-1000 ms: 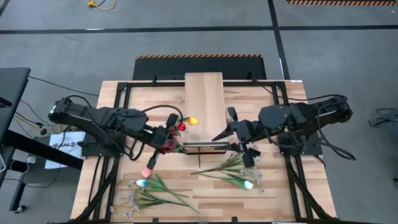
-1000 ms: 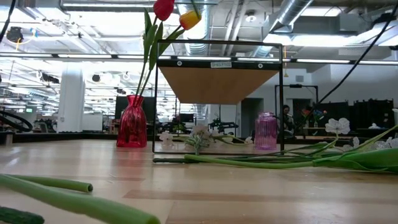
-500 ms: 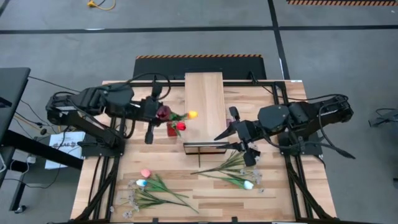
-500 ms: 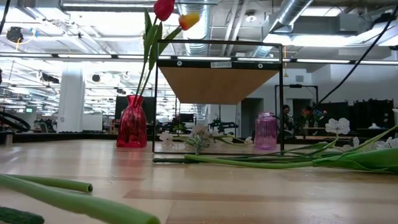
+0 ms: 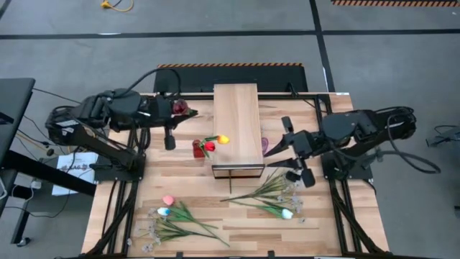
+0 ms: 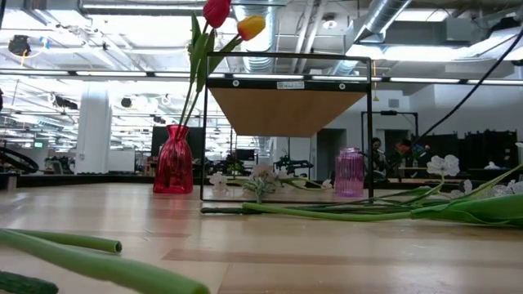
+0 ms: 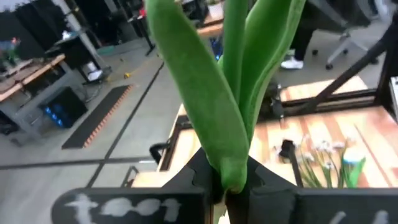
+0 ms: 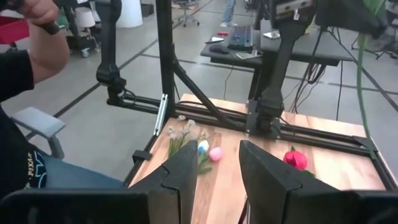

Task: Pick and place flowers into a vace then onto a shelf
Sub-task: Put the dark red tulip into the red flower vase

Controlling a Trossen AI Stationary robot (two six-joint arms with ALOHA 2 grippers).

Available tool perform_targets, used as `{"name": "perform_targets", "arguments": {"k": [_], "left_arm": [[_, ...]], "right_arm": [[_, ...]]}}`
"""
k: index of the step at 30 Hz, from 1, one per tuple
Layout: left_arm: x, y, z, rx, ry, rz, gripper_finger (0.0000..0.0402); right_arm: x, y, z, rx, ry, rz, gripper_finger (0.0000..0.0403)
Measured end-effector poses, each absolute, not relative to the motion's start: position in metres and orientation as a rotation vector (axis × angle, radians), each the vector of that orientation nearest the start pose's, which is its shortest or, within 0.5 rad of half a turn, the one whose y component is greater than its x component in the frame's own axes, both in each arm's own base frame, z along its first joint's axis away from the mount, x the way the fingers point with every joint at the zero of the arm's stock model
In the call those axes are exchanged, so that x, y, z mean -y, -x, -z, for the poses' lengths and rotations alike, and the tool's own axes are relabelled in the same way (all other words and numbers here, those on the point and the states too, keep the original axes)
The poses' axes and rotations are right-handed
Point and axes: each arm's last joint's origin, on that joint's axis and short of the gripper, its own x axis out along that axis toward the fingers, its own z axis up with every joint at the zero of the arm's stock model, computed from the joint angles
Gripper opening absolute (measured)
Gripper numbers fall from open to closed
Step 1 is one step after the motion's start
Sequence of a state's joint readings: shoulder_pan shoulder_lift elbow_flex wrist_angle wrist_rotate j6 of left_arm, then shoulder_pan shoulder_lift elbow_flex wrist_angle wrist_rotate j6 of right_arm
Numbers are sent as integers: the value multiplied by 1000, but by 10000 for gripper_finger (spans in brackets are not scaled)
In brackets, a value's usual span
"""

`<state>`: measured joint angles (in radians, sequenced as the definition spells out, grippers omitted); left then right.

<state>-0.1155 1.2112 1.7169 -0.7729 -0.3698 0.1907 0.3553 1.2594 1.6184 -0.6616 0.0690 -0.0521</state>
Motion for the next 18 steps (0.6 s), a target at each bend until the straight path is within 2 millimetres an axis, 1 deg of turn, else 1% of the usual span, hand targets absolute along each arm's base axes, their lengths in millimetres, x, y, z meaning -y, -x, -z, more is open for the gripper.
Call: {"name": "perform_targets", "arguments": {"k": [4,7,12,18], "left_arm": [[12,-201,-491,-314,-232,-259,0],[11,-203,-478,-341,-226,-280,0],[5,-203,-448,-388,-199,-307,0],[-7,-187,-413,-304,-136,-312,0]], "right_arm": [[-79,-219,-469,-300,118,-291,113],[-78,-218,-468,-322,123,-282,113],[-79,-220,-462,-365,133,-282,113],[-80,-224,-458,-390,137,-282,113]]}}
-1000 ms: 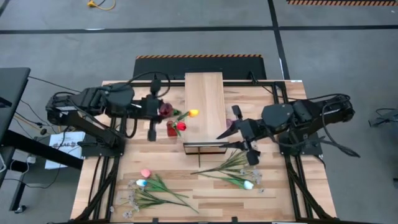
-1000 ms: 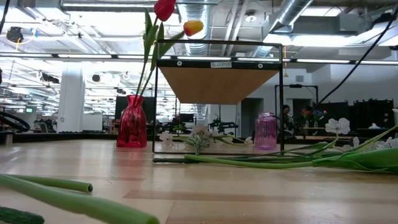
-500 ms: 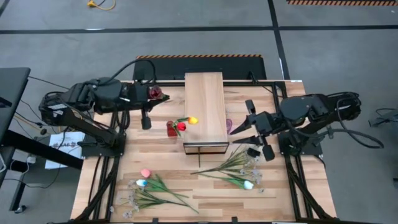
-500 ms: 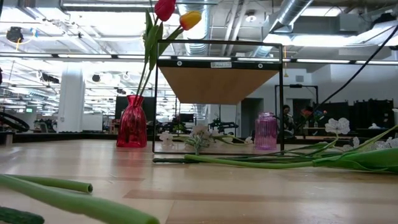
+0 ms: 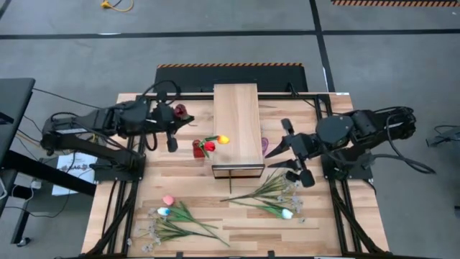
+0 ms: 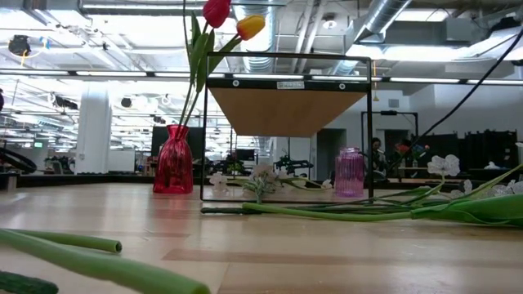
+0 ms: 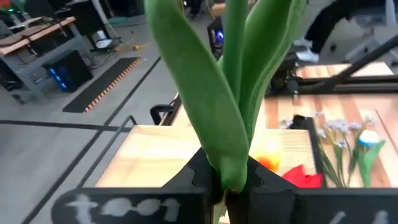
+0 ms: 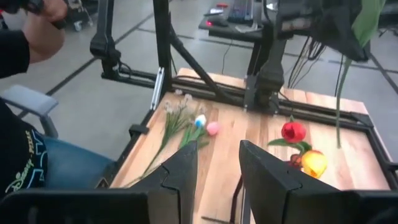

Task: Pick and place flowers into a vace then onto a shelf
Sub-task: Put the dark red tulip into the red flower vase

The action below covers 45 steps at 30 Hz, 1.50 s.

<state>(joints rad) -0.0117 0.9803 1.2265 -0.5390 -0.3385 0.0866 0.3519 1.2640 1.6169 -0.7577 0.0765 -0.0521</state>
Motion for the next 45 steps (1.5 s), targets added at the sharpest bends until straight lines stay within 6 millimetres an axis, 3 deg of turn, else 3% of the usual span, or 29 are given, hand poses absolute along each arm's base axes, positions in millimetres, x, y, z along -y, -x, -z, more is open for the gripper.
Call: {"name": "perform_targets", "arguments": {"k": [5,9,15,29,45], "left_arm": [[-20,-175,-393,-263,-104,-289,0],[-31,-177,-375,-290,-75,-285,0],[-40,-178,-365,-309,-17,-247,0],[-40,-175,-358,-372,96,-246,0],[-41,-187,-349,-364,136,-213,0]], "right_arm": [[-80,-225,-458,-388,137,-282,113],[-80,-225,-458,-390,117,-278,113],[-80,-225,-458,-391,110,-277,113],[-80,-225,-458,-392,110,-277,113],[-80,-224,-456,-417,106,-275,113]]}}
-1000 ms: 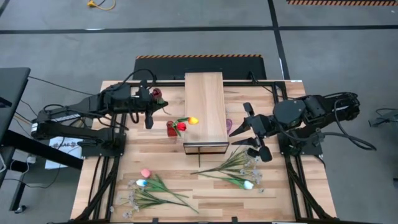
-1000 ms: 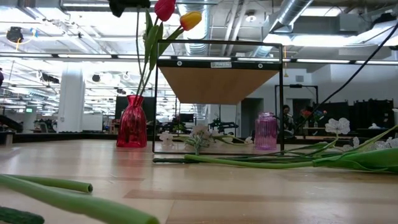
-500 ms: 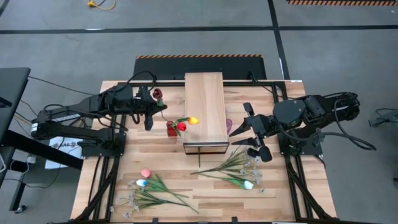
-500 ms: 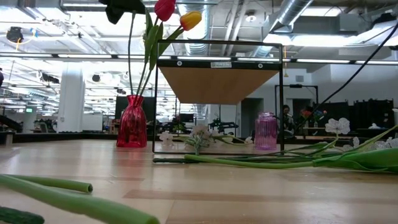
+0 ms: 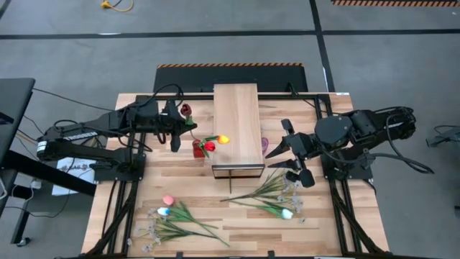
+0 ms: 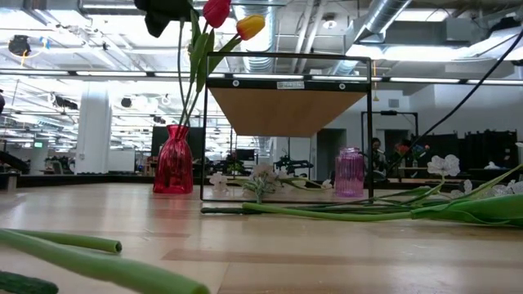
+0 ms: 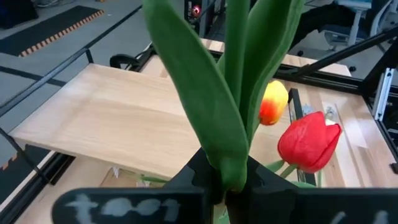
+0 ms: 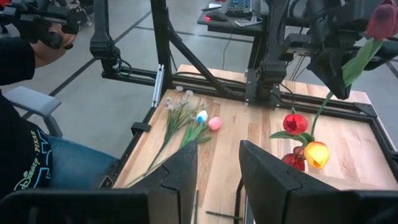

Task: Pick and place flowers into a vace then onto a shelf
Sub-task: Put the dark red tulip into the red flower vase

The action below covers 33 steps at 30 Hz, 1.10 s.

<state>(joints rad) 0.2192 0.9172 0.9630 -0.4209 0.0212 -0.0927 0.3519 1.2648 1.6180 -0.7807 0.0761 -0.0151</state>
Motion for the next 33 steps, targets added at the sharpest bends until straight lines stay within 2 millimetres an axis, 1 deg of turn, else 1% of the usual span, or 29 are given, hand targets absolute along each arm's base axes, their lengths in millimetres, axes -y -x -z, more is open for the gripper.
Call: {"name": "perform_targets", "arguments": {"k": [3,7,13,19,28,33], "left_arm": [[-41,-186,-351,-355,136,-213,0],[-39,-180,-359,-331,130,-211,0],[-38,-172,-366,-322,131,-212,0],[-37,-171,-361,-358,150,-212,0],[-38,-177,-345,-383,162,-212,1],[-38,-182,-334,-384,167,-190,16]], "right_arm": [[-80,-224,-456,-417,105,-275,113],[-80,-224,-456,-417,105,-275,113],[-80,-224,-456,-419,98,-273,113],[-80,-224,-456,-422,99,-272,113],[-80,-224,-456,-422,99,-272,113],[-80,-224,-456,-423,99,-271,113]]}}
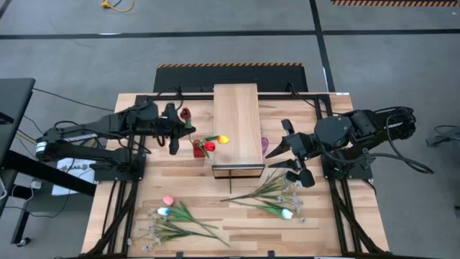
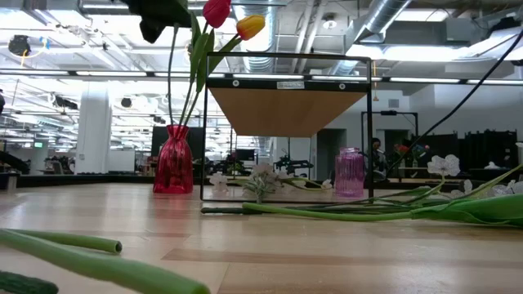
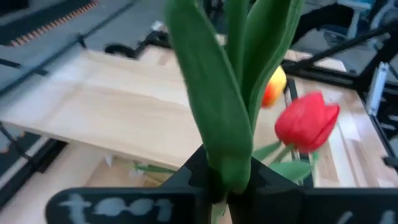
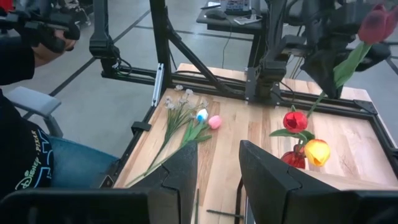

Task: Pick and place flowers into a vace then onto a shelf
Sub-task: Put the dark red tulip into the red flower vase

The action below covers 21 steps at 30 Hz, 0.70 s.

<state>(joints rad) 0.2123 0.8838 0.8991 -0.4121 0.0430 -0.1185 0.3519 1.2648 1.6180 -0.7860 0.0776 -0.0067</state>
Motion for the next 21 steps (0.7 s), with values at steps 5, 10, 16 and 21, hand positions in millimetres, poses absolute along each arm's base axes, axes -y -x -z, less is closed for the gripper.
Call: {"name": "perform_targets", "arguments": {"k": [5,10,16,21], "left_arm": [[-38,-185,-322,-384,172,-166,35],[-38,-186,-308,-401,177,-162,48],[-38,-189,-287,-401,178,-162,56],[-39,-189,-275,-400,174,-168,62]], "right_arm": [[-80,-223,-456,-426,100,-271,113],[-80,-223,-455,-431,101,-270,113],[-79,-223,-454,-444,104,-269,113],[-79,-223,-454,-445,104,-269,113]]}}
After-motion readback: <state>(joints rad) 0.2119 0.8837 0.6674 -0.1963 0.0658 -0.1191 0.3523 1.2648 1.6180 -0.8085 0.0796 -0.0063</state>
